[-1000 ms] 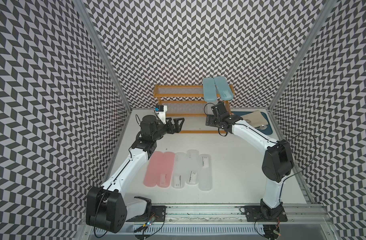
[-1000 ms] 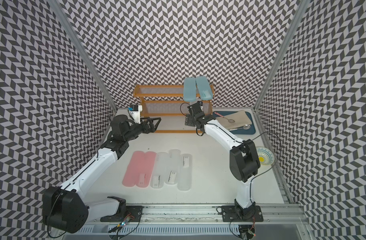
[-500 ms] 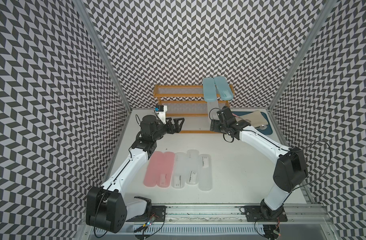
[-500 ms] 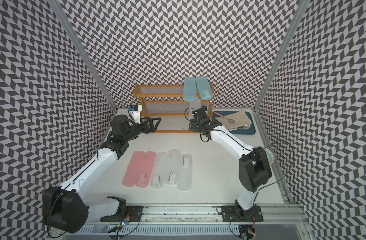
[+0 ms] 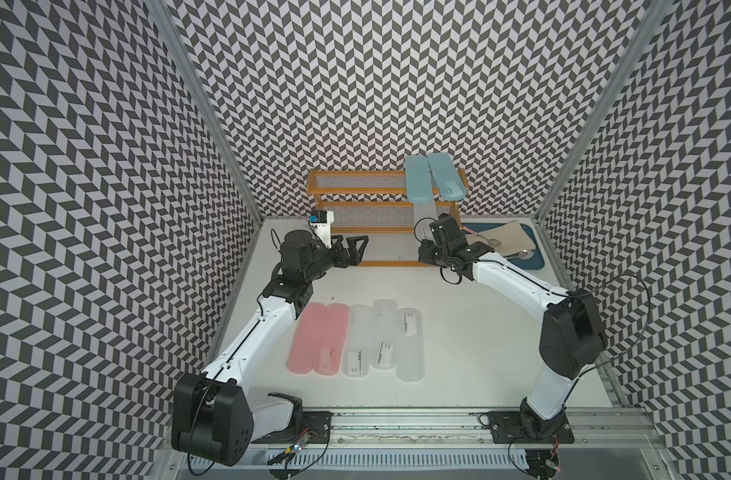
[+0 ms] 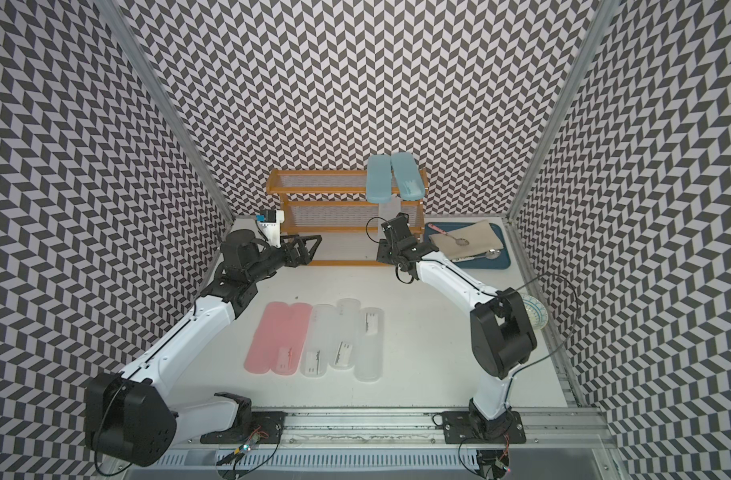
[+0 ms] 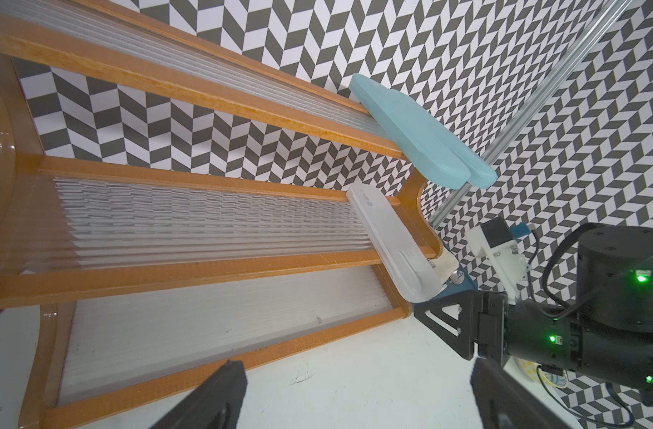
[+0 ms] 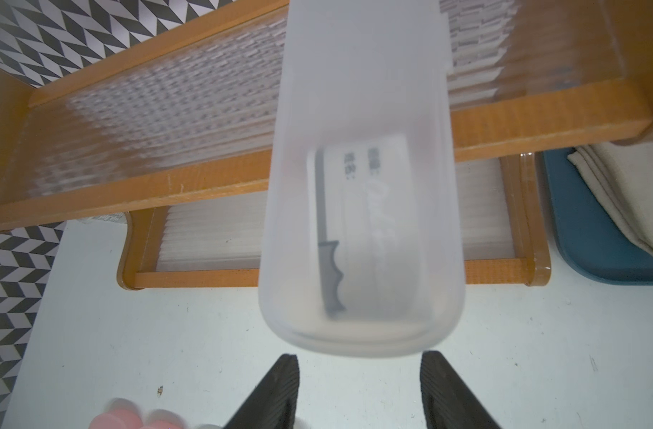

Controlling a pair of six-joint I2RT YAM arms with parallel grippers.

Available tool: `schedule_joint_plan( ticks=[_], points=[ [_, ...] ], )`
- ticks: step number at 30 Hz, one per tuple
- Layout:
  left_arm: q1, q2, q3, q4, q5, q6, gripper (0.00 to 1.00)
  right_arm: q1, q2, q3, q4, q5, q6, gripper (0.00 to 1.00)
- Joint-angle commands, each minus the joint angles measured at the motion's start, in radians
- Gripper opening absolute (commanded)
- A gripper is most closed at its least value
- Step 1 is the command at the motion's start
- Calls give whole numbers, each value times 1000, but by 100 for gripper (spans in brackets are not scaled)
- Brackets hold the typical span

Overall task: Place the pencil cases on the shelf according to color
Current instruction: Place the pencil case on the shelf.

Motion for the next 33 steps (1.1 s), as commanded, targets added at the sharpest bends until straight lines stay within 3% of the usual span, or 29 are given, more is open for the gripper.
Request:
schedule_joint_plan(
  ticks=[1, 9, 13, 20, 24, 27, 33],
  points=[
    [0, 0, -3, 22, 11, -4, 100, -1, 37, 61, 55, 26, -22, 56],
    [0, 11, 2, 17, 16, -2, 100, -5, 55, 88, 56, 9, -29, 57],
    [-3, 14, 1, 14, 7, 4, 100, -2, 14, 40, 46, -18, -11, 64],
    [-90, 11, -9, -11, -91, 52, 100, 7, -187, -256, 179, -80, 55, 84],
    [-155, 11, -3, -39, -138, 85, 100, 25, -327, -427, 251, -117, 69, 86],
    [-155, -3, -5, -100, -126, 27, 99, 49, -423, -554, 301, -152, 77, 87],
    [-156, -156, -193, -123, -119, -55, 100, 132, -537, -745, 303, -167, 113, 88]
  ],
)
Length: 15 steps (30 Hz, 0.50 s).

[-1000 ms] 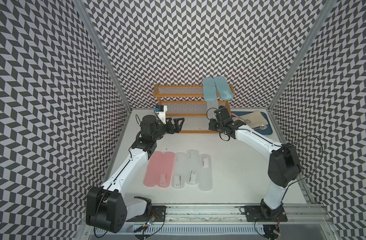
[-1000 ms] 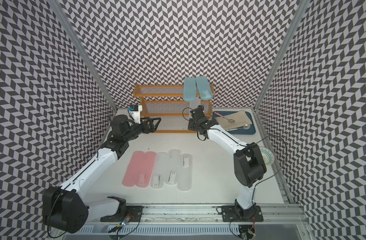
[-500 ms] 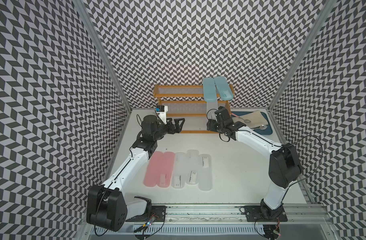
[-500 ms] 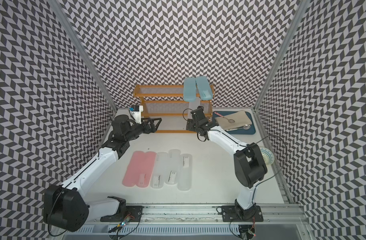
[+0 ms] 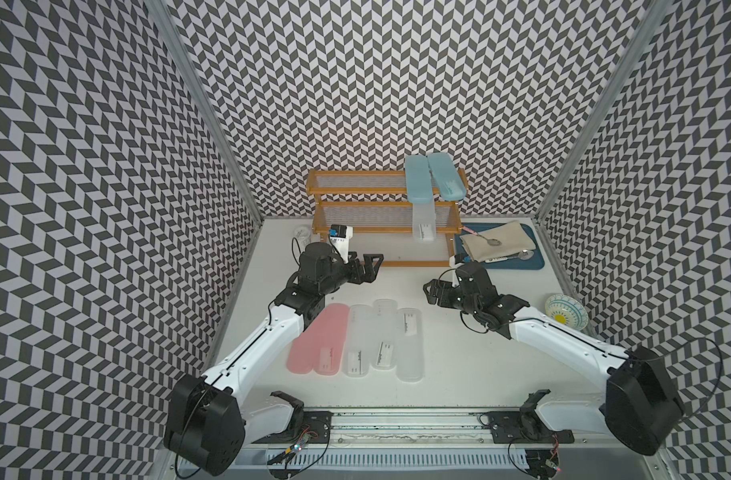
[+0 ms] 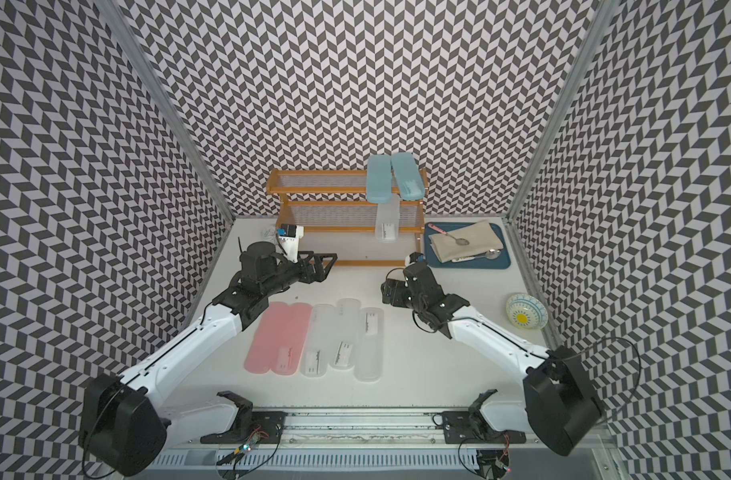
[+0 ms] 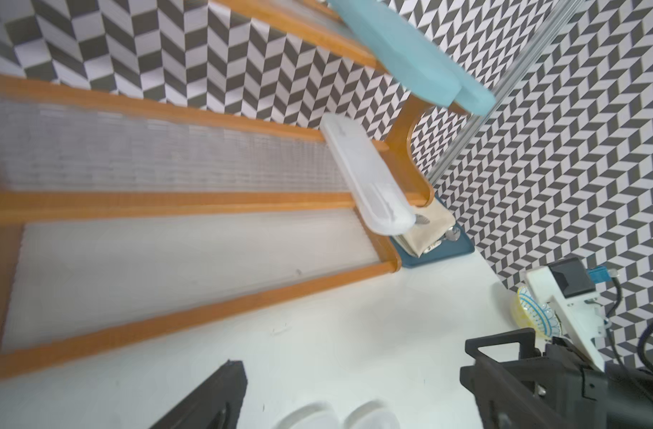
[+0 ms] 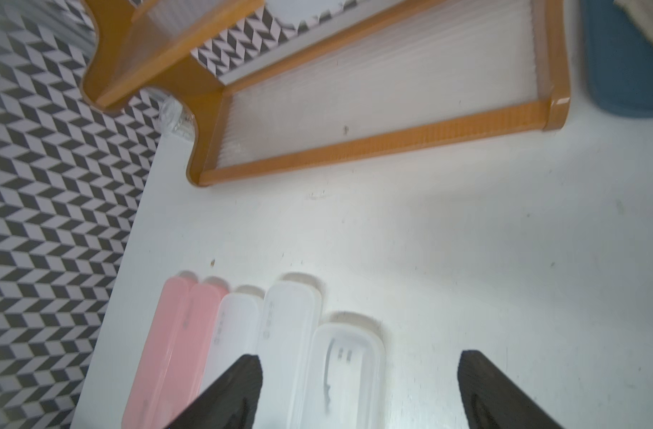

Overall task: Place the pencil cases on the shelf according to color
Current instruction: Place the pencil case on the shelf, then adjust the pencil case at the center of the board.

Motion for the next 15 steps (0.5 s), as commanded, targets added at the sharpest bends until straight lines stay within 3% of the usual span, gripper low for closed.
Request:
schedule_joint_plan(
  ticks=[1, 10, 15],
  points=[
    [1, -92, -97, -49, -14, -40, 99, 55, -39, -83, 50, -23, 46, 88],
    [2, -47, -76, -154, -106, 2, 100, 256, -47, -243, 85, -2, 184, 89],
    [18, 4, -109, -71, -41, -65, 100, 331, -27, -249, 100, 23, 236, 89]
  ],
)
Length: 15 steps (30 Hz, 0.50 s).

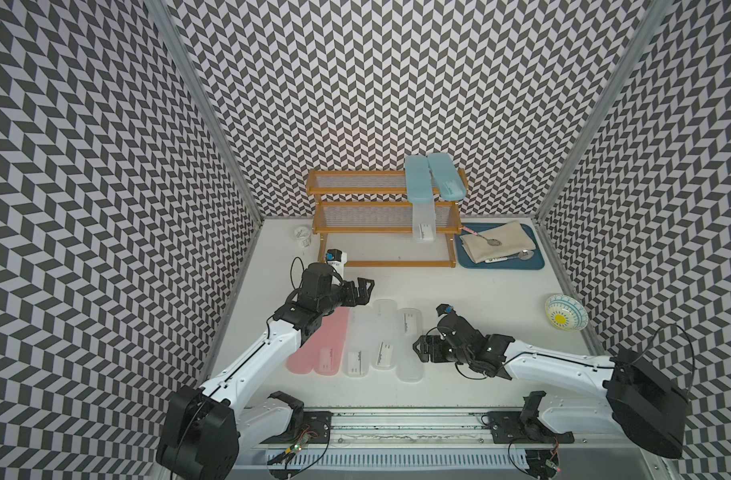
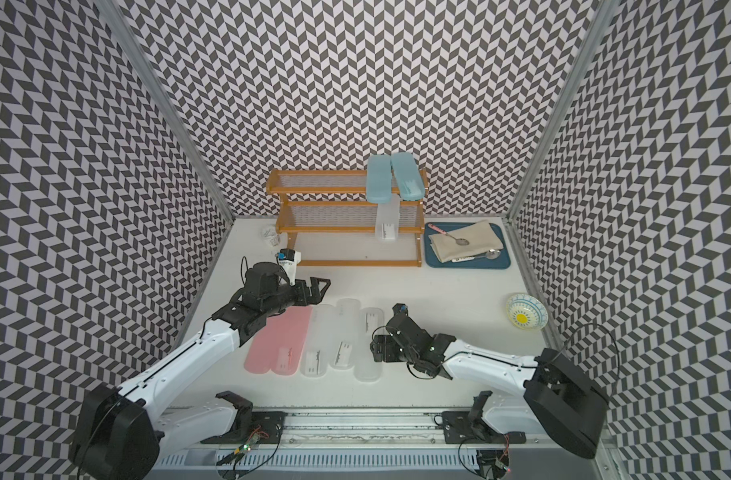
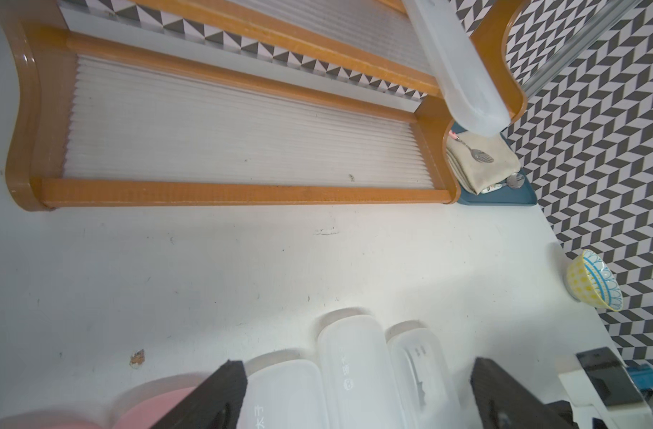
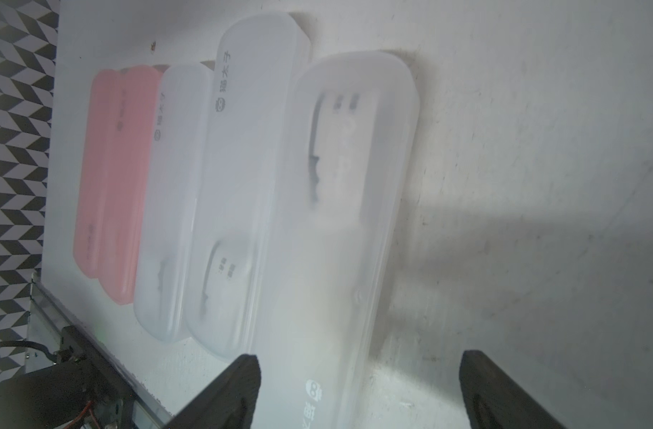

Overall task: Place the pencil cases on the shelf according to color
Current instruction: Adjust the pencil case at the center of the board.

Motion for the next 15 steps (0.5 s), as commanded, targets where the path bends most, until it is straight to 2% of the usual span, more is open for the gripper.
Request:
schedule_joint_plan(
  ticks=[1, 8, 12, 15],
  points=[
    [19, 24, -8, 58, 48, -42, 100, 41, 10, 20, 63, 42, 58, 89],
    [53, 46, 4, 29, 49, -47, 100, 94, 110, 104, -1, 102, 54, 89],
    [64, 38, 75, -55, 30, 30, 100, 121, 186, 162, -44, 133, 57, 90],
    [69, 31, 89, -108, -42, 89, 100, 140, 228, 185, -44, 144, 63, 90]
  ],
)
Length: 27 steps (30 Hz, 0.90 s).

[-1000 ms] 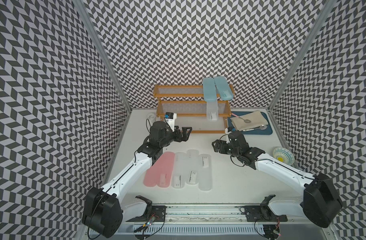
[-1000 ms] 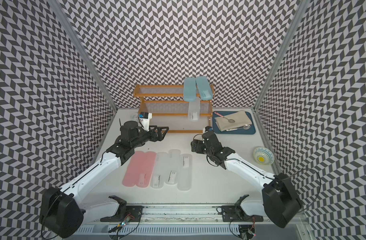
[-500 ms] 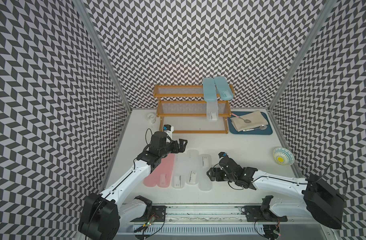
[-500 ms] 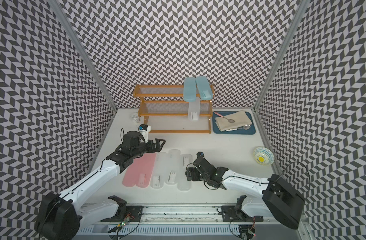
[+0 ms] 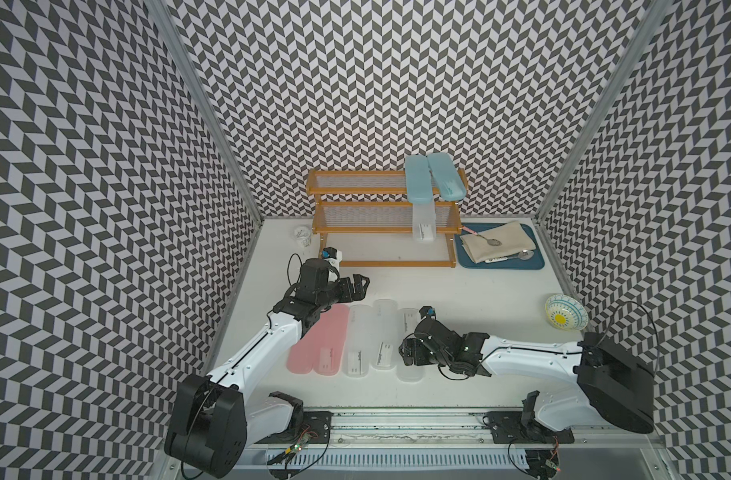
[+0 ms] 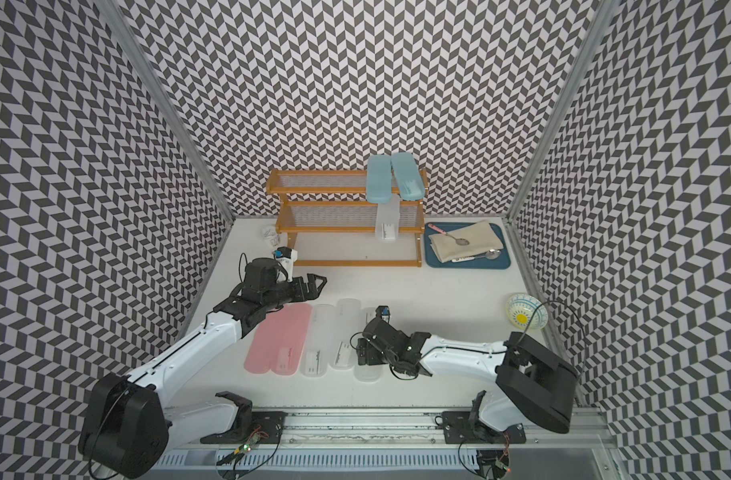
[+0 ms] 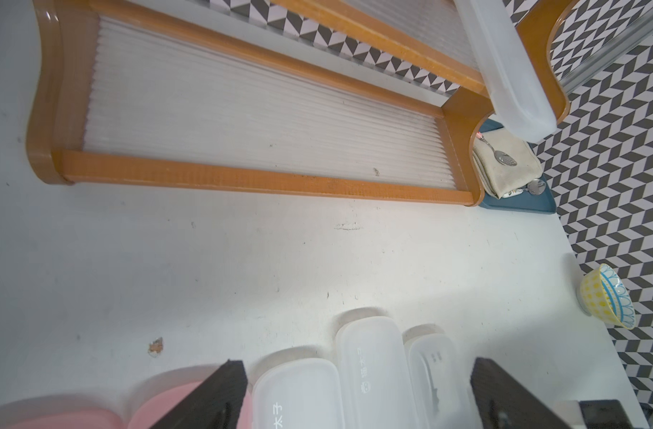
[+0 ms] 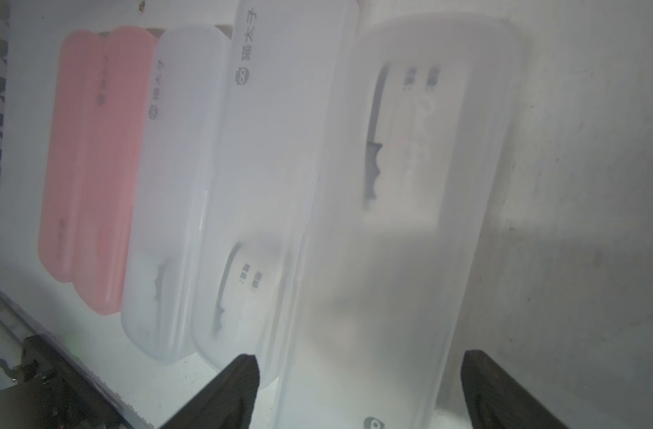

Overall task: Place the pencil cases on the shelf according to color
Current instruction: Adjust the pencil case at the center of the board.

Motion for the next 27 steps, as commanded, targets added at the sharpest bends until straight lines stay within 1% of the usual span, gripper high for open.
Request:
schedule_joint_plan(
  ticks=[1, 8, 13, 19, 22, 25, 27],
  points=[
    [9, -19, 36, -67, -76, 65, 100, 22, 44, 37, -10, 44, 17, 90],
    [18, -29, 40, -57, -74, 58, 100, 31, 139, 98, -132, 102, 55, 91],
    [43, -30, 37, -48, -39, 51, 100, 29, 143, 94, -260, 201, 87, 94],
    [49, -38, 36, -46, -29, 47, 100, -28, 23, 13, -302, 243, 84, 95],
    [49, -45, 32, -43, -25, 46, 100, -70, -55, -12, -295, 232, 56, 95],
    [51, -48, 30, -41, -21, 44, 100, -75, -129, -16, -264, 225, 15, 95],
    [51, -49, 31, -39, -18, 44, 100, -74, -162, -18, -228, 195, -16, 95]
  ],
)
